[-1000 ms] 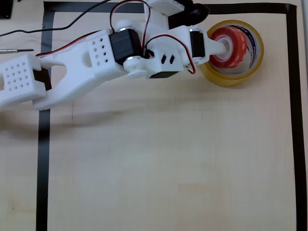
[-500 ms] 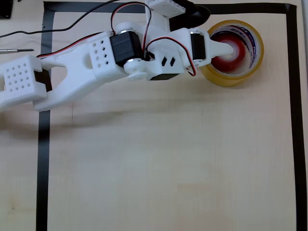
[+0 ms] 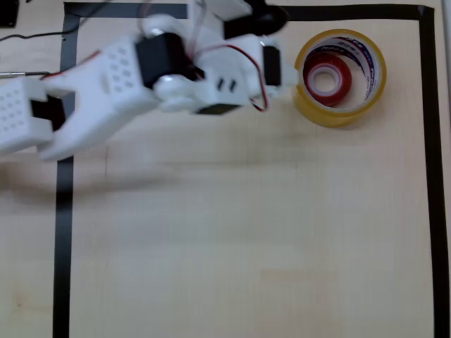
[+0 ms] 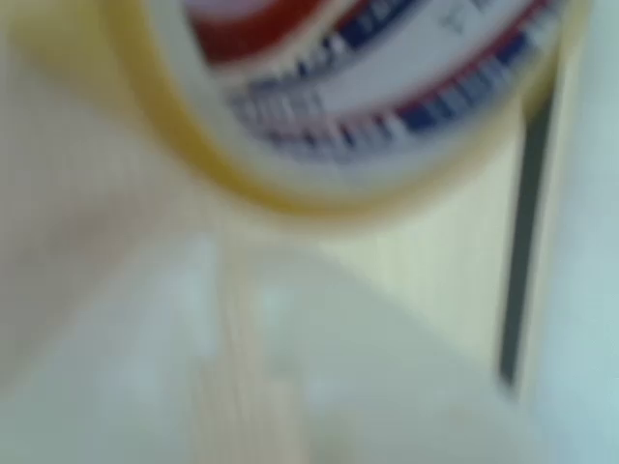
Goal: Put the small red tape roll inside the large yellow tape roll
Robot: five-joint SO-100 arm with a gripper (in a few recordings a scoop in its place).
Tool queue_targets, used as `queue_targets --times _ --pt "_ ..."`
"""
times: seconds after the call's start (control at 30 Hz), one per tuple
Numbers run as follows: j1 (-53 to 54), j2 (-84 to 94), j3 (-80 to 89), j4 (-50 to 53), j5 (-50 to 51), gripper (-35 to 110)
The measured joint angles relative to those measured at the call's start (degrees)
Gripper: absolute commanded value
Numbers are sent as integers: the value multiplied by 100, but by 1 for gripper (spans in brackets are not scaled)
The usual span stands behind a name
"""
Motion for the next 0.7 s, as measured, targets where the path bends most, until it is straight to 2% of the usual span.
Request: queue_targets --times 0.27,0.5,0.7 --pt "132 1336 0 1652 264 0" --pt "404 1986 88 1854 483 0" --pt "527 3067 1310 1854 466 0"
